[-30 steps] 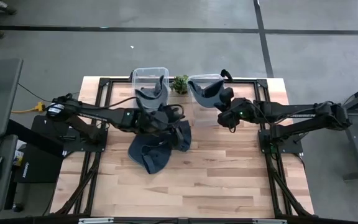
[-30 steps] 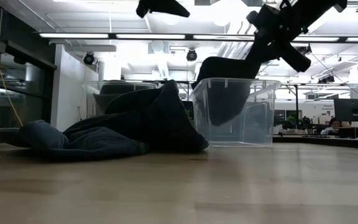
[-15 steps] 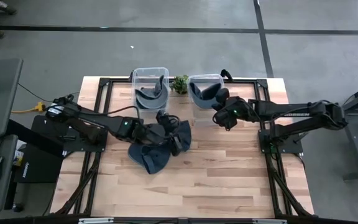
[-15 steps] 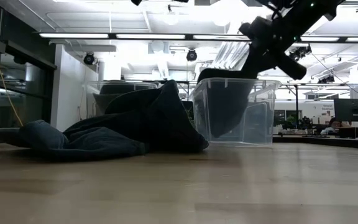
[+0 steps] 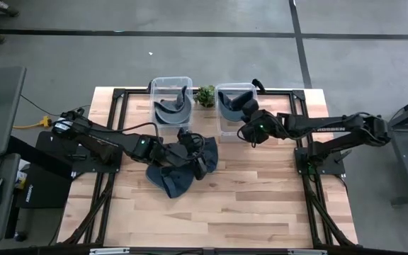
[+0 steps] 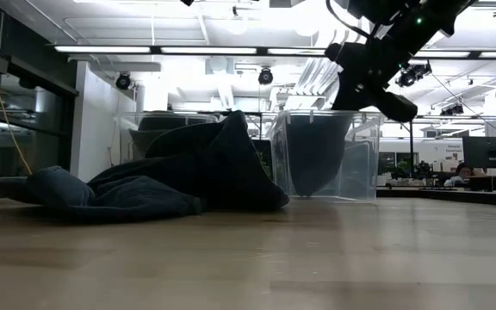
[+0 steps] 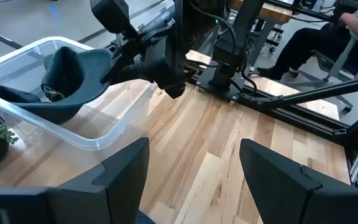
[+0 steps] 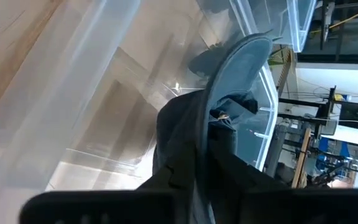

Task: Pick & Place hat
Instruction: Put the bottom blue cap into the right transparent bin, then put the top blue cap into the right transparent bin

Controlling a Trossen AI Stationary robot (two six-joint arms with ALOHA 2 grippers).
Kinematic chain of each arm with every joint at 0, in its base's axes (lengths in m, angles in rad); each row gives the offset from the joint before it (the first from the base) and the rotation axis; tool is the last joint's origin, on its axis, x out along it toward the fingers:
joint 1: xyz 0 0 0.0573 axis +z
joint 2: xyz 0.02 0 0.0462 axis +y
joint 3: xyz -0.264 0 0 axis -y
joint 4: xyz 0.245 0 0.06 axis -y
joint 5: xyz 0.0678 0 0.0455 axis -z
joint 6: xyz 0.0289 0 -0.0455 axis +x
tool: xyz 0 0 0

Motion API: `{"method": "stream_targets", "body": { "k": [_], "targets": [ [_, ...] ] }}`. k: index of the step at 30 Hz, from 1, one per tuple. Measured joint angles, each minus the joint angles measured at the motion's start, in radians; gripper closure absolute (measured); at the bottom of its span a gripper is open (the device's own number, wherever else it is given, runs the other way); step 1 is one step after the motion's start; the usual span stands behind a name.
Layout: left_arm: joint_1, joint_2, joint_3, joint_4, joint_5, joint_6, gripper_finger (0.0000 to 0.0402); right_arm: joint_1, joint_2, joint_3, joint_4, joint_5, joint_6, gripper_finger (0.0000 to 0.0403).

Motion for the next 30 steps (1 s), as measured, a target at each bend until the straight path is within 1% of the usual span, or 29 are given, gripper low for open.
{"method": "stream_targets", "body": {
  "k": [3, 7, 10, 15, 19, 27, 30],
  "targets": [
    [0.000, 0.000, 0.000, 0.000, 0.000, 0.000, 0.0154, 0.000, -0.005, 0.000, -0.001, 0.008, 0.000, 0.0346],
    [0.000, 0.000, 0.000, -0.001, 0.001, 0.000, 0.0154, 0.000, -0.006, 0.000, -0.005, -0.008, 0.007, 0.0306],
    [0.000, 0.000, 0.000, -0.004, 0.003, -0.002, 0.0154, 0.006, -0.006, 0.000, -0.033, -0.006, 0.016, 0.0276],
    [0.000, 0.000, 0.000, -0.016, 0.003, -0.003, 0.0154, 0.067, -0.014, 0.000, -0.072, 0.052, 0.043, 0.0239],
    [0.000, 0.000, 0.000, -0.018, 0.003, -0.004, 0.0154, 0.134, -0.036, 0.000, -0.069, 0.104, 0.046, 0.0227],
    [0.000, 0.000, 0.000, -0.019, 0.003, -0.006, 0.0154, 0.236, -0.099, 0.000, -0.068, 0.229, 0.053, 0.0226],
    [0.000, 0.000, 0.000, -0.019, 0.003, -0.006, 0.0154, 0.271, -0.120, 0.000, -0.052, 0.259, 0.072, 0.0226]
  ]
}}
